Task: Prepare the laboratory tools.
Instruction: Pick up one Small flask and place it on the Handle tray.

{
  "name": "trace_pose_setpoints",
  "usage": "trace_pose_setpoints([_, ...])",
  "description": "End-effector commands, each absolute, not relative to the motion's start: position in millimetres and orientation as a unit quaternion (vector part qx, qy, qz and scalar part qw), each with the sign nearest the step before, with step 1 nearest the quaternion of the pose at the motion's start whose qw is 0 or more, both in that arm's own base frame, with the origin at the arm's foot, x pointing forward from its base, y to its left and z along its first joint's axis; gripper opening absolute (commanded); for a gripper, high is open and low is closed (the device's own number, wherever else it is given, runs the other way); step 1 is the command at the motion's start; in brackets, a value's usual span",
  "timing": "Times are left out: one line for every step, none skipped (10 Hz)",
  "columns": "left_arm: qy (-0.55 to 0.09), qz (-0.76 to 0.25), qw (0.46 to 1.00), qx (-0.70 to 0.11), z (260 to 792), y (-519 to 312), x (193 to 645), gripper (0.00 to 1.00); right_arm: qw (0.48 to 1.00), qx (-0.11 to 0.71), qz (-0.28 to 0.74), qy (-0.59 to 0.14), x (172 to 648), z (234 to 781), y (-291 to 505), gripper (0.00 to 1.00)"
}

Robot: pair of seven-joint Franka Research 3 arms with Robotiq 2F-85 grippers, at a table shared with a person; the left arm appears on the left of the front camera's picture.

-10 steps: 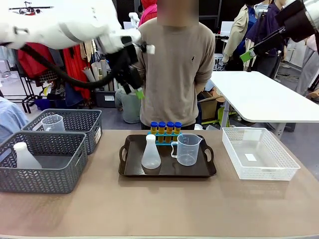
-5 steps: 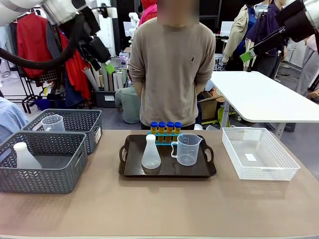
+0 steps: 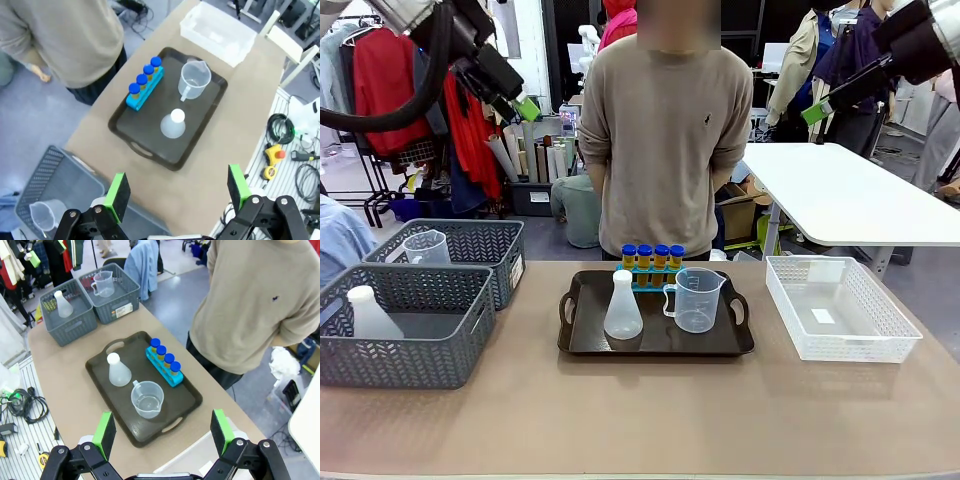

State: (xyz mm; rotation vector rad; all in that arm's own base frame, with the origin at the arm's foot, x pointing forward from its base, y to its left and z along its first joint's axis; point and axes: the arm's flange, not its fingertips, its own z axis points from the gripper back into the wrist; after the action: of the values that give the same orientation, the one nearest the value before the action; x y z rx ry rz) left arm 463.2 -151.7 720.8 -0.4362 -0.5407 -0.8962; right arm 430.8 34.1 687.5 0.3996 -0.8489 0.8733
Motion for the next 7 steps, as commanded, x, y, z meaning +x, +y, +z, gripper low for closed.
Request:
trace_pose_setpoints([-0.285,-0.466,0.810,-0.213,718.5,-145.6,456.0,1.00,0.798,0.192,0.408,-0.400,430.5,686.9,34.8,1.00])
trace_pose_setpoints([-0.288,-0.473,0.808,-0.203,721.9,-148.3,455.3,1.00,0.798,0.192,0.408,-0.400,430.5,686.9,34.8,1.00])
trace_pose_setpoints([-0.295,-0.484,0.801,-0.192,724.1,-151.7,453.6,1.00,0.798,0.192,0.408,-0.400,430.5,686.9,34.8,1.00])
trace_pose_setpoints([-0.296,-0.493,0.796,-0.190,724.4,-153.9,454.8,1.00,0.798,0.192,0.408,-0.400,430.5,686.9,34.8,1.00])
trace_pose_setpoints([-0.297,-0.494,0.795,-0.188,724.0,-155.4,453.8,1.00,0.798,0.192,0.408,-0.400,430.5,686.9,34.8,1.00])
trace_pose_setpoints([-0.303,-0.494,0.793,-0.188,725.6,-154.8,453.9,1.00,0.798,0.192,0.408,-0.400,430.5,686.9,34.8,1.00])
trace_pose_setpoints([-0.307,-0.488,0.794,-0.191,727.2,-153.7,452.5,1.00,0.798,0.192,0.408,-0.400,430.5,686.9,34.8,1.00])
